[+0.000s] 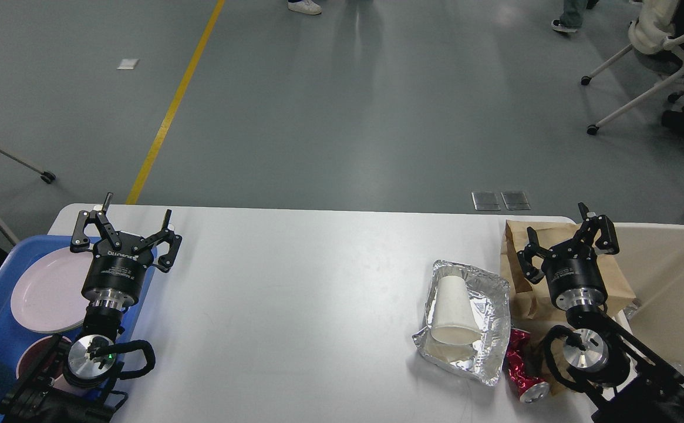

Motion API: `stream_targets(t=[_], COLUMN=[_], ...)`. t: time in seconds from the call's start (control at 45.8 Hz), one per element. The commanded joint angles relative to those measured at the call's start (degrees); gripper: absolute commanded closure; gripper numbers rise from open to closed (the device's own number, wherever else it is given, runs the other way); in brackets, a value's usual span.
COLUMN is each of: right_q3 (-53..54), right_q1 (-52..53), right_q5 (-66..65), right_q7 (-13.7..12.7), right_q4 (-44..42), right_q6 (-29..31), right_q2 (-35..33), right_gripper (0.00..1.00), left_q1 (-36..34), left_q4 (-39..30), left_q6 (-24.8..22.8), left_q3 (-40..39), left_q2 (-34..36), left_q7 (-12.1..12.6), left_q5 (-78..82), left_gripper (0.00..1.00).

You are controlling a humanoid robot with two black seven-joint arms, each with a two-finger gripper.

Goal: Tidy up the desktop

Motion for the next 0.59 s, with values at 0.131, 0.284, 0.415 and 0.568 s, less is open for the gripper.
stream_targets(t=[0.131, 0.284, 0.415, 0.568], right_q3=[0.0, 0.0, 0.0, -0.1], right_q1=[0.2, 0.2, 0.2, 0.2], right_q5=[0.0, 0.0, 0.0, 0.1], right_q7=[0.0, 0.0, 0.0, 0.0], right_q4=[-0.1, -0.4, -0.4, -0.4], right_q6=[0.0, 0.0, 0.0, 0.0], right_q2=[0.0, 0.0, 0.0, 0.0], right_gripper=[0.0, 0.0, 0.0, 0.0], left_q1=[-0.1, -0.8, -1.0, -0.4], left_q4=[0.9, 2.5, 3.5, 3.8], left_q6=[-0.3, -1.5, -3.1, -4.7], left_q3=[0.7, 0.7, 0.6, 0.6], left_q2=[-0.1, 0.0, 0.4, 2.1], left_q7=[-0.1, 0.2, 0.4, 0.6], left_q5=[-0.1, -0.1, 0.5, 0.5], left_gripper=[0.04, 0.04, 0.04, 0.04])
